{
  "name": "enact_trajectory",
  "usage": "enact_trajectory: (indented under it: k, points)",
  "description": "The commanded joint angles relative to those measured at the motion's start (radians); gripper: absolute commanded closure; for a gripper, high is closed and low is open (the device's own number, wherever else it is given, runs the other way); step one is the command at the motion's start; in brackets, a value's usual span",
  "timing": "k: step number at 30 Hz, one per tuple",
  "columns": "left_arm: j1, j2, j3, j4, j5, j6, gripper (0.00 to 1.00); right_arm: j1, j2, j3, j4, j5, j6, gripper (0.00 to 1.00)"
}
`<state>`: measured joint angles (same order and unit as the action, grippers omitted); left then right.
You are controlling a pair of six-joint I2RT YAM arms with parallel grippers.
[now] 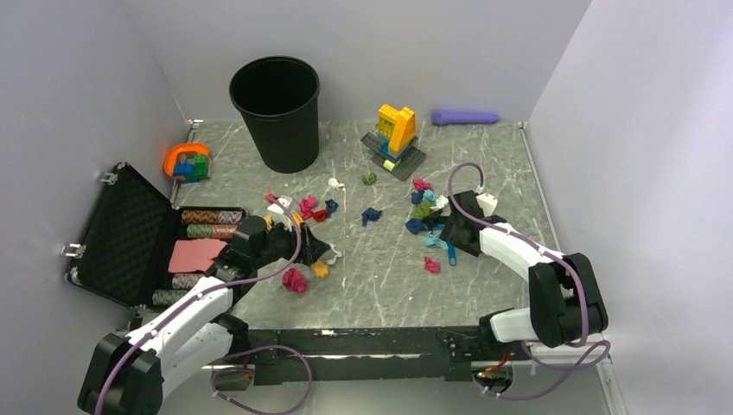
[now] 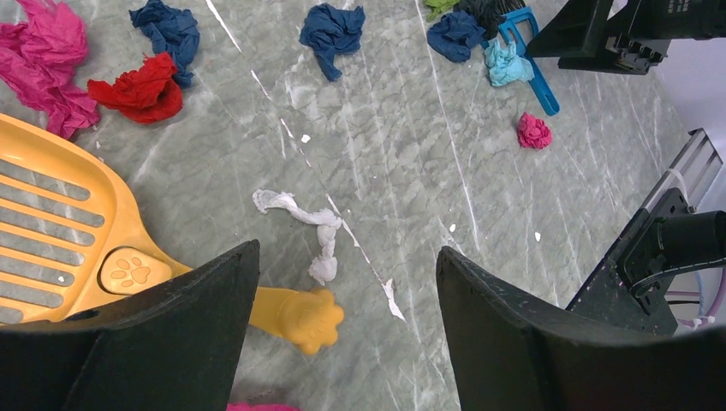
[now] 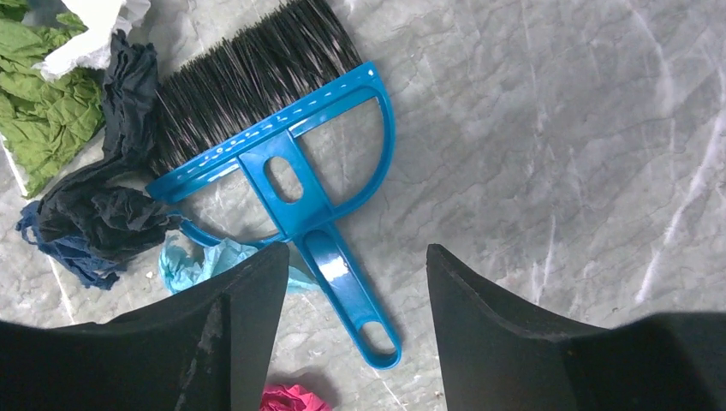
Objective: Sweep away the paper scraps from the table
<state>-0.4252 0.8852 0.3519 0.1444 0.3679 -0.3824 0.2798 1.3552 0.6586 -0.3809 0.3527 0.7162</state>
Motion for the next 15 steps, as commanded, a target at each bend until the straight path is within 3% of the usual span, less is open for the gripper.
enact_trajectory:
  k: [1, 15]
  points:
    - [-0.004, -0.017, 0.015, 0.011, -0.007, 0.013, 0.2, -0.008, 0.014, -0.016, 0.052, -0.036, 0.027, 0.36]
    - [-0.004, -0.007, 0.016, 0.017, -0.003, 0.011, 0.2, -0.006, 0.051, 0.085, 0.027, 0.006, -0.11, 0.37]
